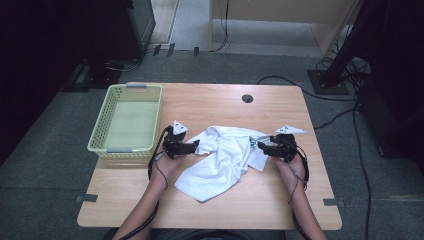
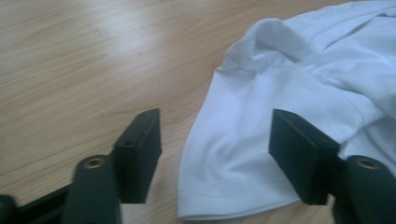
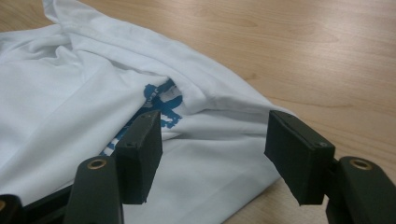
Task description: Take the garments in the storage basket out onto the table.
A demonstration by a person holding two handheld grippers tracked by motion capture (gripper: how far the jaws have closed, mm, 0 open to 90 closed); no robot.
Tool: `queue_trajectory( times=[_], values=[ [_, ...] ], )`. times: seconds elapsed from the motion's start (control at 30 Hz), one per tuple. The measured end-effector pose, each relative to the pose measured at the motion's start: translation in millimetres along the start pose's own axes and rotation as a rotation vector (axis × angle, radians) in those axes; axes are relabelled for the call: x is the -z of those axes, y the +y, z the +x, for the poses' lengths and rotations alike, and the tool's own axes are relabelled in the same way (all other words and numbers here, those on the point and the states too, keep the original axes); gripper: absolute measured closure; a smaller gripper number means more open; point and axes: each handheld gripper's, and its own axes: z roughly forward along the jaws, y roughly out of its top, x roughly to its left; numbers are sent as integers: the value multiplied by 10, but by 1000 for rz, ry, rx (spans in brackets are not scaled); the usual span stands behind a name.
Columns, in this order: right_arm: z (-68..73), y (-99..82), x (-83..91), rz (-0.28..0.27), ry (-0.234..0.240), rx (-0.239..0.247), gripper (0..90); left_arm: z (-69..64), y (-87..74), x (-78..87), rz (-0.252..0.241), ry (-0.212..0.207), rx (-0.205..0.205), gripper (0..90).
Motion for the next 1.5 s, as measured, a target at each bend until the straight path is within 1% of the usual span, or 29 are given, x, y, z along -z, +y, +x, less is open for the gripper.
queue_trajectory(
  times=[0.03,0.07,0.1,0.2,0.3,0.33,0.43,0.47,0.5,0.53,0.57,0.6,0.63,0.73,0.77,0.93,1.03,1.1,1.27,1.5],
  values=[
    [17,-3,4,3,6,-2,395,-16,5,8,-2,-8,-7,413],
    [41,-7,7,3,7,-1,404,-30,10,13,-1,-17,-6,416],
    [61,-11,11,4,9,-1,419,-45,15,17,-3,-27,-5,442],
    [130,-33,12,8,6,7,431,-87,23,15,-7,-34,-18,443],
    [179,-48,-2,10,1,12,446,-121,18,-5,-8,-35,-18,442],
    [193,-53,-3,11,3,9,465,-131,15,-12,-4,-38,-22,442],
    [209,-57,-3,11,2,9,468,-149,9,-24,-5,-40,-25,442],
    [274,-67,7,16,7,12,502,-172,3,-41,-3,-47,-30,445],
    [292,-72,8,19,8,10,510,-195,-7,-59,6,-56,-37,462],
    [304,-77,7,20,9,13,514,-212,-15,-71,10,-56,-50,479],
    [321,-85,5,25,10,11,516,-212,-15,-71,10,-56,-50,480],
    [335,-93,-1,30,12,11,518,-227,-25,-85,14,-54,-65,485],
    [347,-101,-11,35,15,14,519,-252,-40,-112,27,-53,-71,506],
    [373,-132,-63,56,15,15,519,-263,-62,-154,38,-52,-83,506],
    [380,-142,-76,53,12,19,521,-262,-69,-162,43,-50,-85,506],
    [374,-144,-79,50,16,21,520,-236,-81,-182,46,-56,-70,505],
    [355,-140,-76,52,18,21,512,-196,-87,-186,49,-65,-62,477],
    [338,-142,-75,49,21,18,507,-166,-89,-182,49,-56,-60,450],
    [284,-142,-62,50,19,14,505,-87,-91,-167,53,-34,-53,448],
    [200,-147,-40,48,1,19,502,50,-105,-144,50,0,-27,419]
  ],
)
